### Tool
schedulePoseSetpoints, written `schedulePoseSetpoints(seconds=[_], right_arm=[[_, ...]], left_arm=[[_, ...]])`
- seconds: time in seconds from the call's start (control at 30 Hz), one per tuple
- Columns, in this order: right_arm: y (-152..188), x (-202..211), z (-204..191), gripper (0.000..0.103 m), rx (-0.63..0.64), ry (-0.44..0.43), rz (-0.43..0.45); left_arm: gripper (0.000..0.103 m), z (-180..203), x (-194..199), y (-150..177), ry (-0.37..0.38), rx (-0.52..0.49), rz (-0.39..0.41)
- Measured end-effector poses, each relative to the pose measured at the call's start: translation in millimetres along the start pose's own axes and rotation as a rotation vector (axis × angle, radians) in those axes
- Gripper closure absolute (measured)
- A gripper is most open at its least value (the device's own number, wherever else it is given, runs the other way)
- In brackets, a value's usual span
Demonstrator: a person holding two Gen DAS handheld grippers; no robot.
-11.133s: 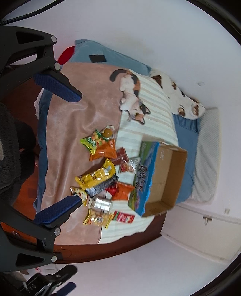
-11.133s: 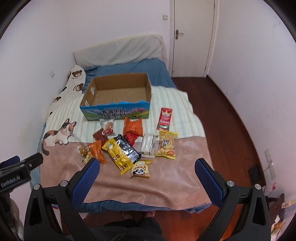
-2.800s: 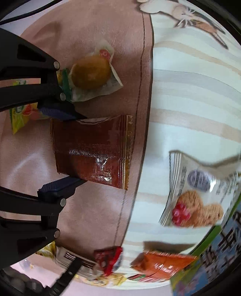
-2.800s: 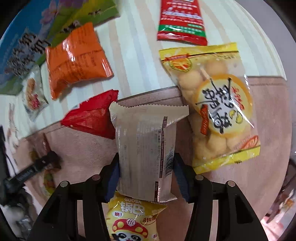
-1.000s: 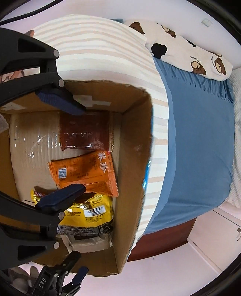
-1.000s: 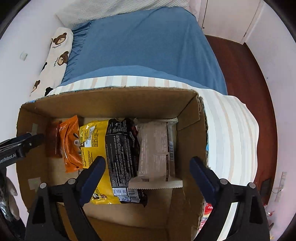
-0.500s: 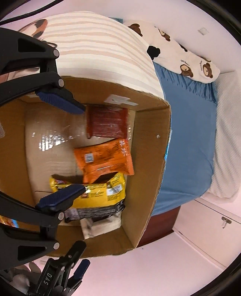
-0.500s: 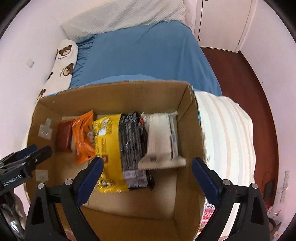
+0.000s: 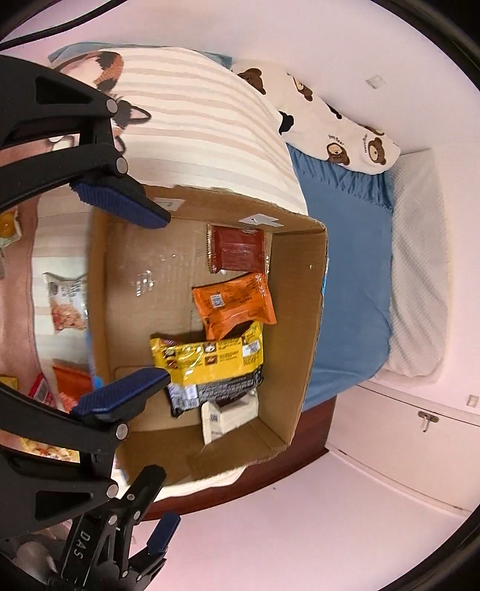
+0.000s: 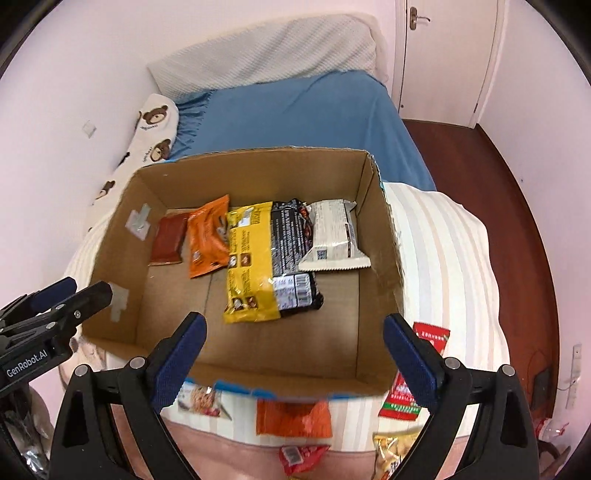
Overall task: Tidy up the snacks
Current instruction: 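Move both tools back to the remaining snacks on the bed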
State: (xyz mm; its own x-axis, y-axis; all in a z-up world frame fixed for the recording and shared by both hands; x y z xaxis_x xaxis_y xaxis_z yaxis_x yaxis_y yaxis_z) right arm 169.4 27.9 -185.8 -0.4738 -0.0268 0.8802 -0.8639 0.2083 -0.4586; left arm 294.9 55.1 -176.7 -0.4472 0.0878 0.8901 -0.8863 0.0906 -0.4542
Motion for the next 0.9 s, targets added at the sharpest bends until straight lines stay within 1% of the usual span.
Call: schedulePoseSetpoints(seconds=[0.17, 0.43, 0.57, 0.63, 0.7, 0.77, 0.83, 0.9], right_arm=[[14, 31, -1, 0.005, 0.031, 0.021, 0.072], [34, 80, -2, 0.005, 0.014, -0.013, 0.153], [45, 88, 2, 0.005, -0.026, -0.040, 0.149], [57, 83, 8, 0.005, -0.051, -0.052, 0.113], [74, 70, 17, 0.005, -0.085, -0.062, 0.052], [98, 52, 27, 0.005, -0.122, -0.071, -0.036], [129, 32, 39, 0.005, -0.172, -0.079, -0.132], [159, 11, 50, 0.005, -0.220, -0.091, -0.235]], left_arm=[[0.026, 8, 29, 15, -0.019, -0.012, 0.051], [0.026, 18, 66, 34, -0.032, -0.018, 0.111], [0.026, 19, 71, 50, -0.029, -0.009, 0.101], [0.026, 16, 67, 63, -0.032, 0.000, 0.079], [0.026, 10, 60, 81, -0.032, 0.021, 0.039], [0.026, 3, 50, 100, -0.036, 0.044, -0.005], [0.026, -7, 36, 128, -0.038, 0.072, -0.072], [0.026, -18, 22, 155, -0.054, 0.091, -0.141]])
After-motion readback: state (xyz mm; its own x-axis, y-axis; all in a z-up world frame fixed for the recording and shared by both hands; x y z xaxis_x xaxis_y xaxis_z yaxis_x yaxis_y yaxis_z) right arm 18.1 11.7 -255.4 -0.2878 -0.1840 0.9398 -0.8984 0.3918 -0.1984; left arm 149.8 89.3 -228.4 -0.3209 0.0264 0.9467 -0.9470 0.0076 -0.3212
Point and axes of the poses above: each gripper's, at about its wrist camera, not at the fingertips, and x roughly against the way its jaws point, z to its right, y to its underside, the point moved 8 cm from there along -x, roughly the way its jaws point, and after that the axes turned 7 degrees about -x, right-handed, at the moved point
